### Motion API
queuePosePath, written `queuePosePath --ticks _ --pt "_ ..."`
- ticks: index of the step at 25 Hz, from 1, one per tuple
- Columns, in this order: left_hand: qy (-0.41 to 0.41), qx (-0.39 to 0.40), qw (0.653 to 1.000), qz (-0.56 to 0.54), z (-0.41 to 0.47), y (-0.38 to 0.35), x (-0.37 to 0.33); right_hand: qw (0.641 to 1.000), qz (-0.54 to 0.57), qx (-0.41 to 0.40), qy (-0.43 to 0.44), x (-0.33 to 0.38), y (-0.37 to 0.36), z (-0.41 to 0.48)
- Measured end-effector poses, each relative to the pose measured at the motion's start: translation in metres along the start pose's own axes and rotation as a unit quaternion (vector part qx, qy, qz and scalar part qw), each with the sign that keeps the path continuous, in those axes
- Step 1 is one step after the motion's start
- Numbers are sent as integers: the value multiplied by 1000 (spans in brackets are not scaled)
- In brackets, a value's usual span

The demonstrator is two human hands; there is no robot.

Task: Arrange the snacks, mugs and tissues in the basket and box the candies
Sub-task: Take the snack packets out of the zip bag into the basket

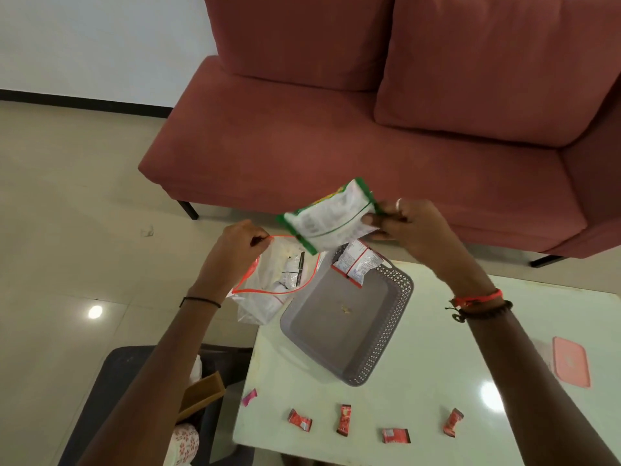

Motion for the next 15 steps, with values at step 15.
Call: queuePosePath --ticks 15 --pt "-27 -61 998 12 24 -8 2 937 -222 -18 -270 -276 -25 55"
Point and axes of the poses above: each hand's wrist, its own z-axis towards the middle knuckle, its own y-axis out of the back of the hand, x = y × z, the point moved 4 cm from there along z, towards the middle knuckle, and after that the axes turned 14 degrees about -z, right-handed, at the moved point
